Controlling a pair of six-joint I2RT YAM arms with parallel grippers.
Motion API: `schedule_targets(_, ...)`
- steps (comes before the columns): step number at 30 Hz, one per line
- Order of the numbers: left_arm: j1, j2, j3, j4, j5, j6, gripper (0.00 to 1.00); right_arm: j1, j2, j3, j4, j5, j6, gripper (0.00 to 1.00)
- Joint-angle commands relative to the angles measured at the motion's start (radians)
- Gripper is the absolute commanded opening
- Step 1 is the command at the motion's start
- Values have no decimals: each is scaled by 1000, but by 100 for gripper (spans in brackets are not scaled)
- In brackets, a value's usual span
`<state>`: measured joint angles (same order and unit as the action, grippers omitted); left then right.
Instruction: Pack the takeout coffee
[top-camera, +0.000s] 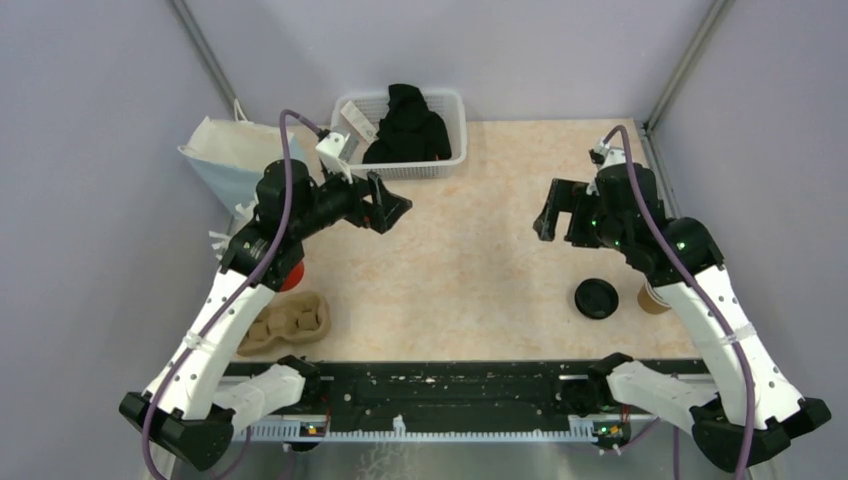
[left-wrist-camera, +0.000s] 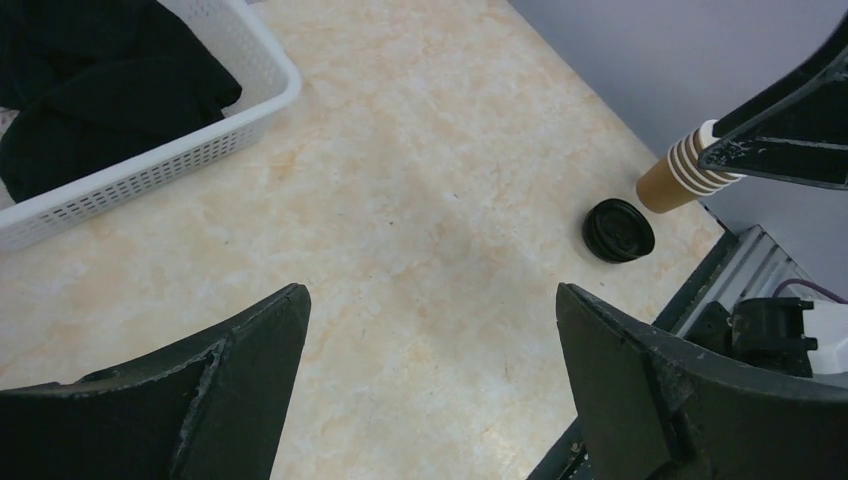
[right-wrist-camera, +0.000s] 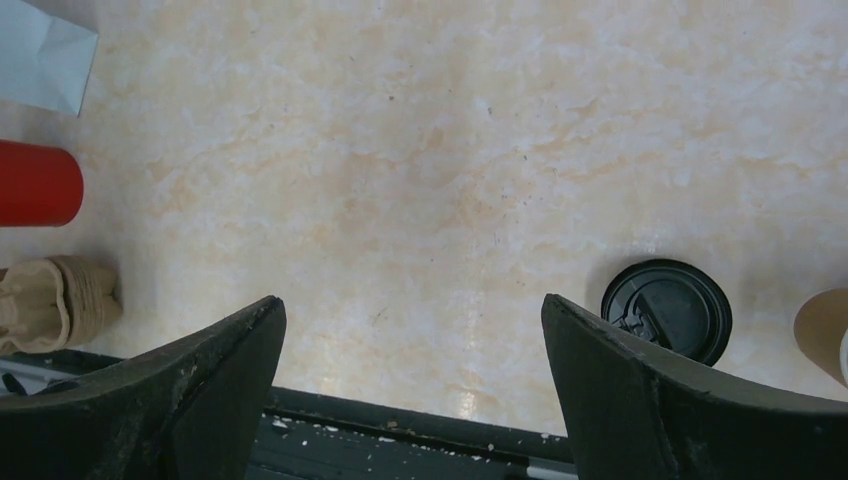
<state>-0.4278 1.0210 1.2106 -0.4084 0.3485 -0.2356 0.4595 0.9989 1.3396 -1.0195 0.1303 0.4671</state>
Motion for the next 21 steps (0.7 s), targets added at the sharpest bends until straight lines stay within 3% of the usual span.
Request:
schedule_targets(1, -7, -13, 39, 2, 53, -18, 99, -5, 18, 76, -24, 15, -43, 99)
schedule_targets(8, -8, 6, 26, -3, 77, -45, 99, -4, 76, 78, -54, 11, -76, 99)
schedule_targets(12, -8, 33, 20, 16, 109, -62, 99, -24, 128, 88, -96, 98, -74, 98)
schedule_targets(16, -7, 47, -10, 25, 109, -61, 99, -221, 166, 118, -164, 145, -21, 88)
schedule_targets(21, -10, 77, -43, 14, 95, -20, 99, -579, 173, 67, -136, 62, -41, 81)
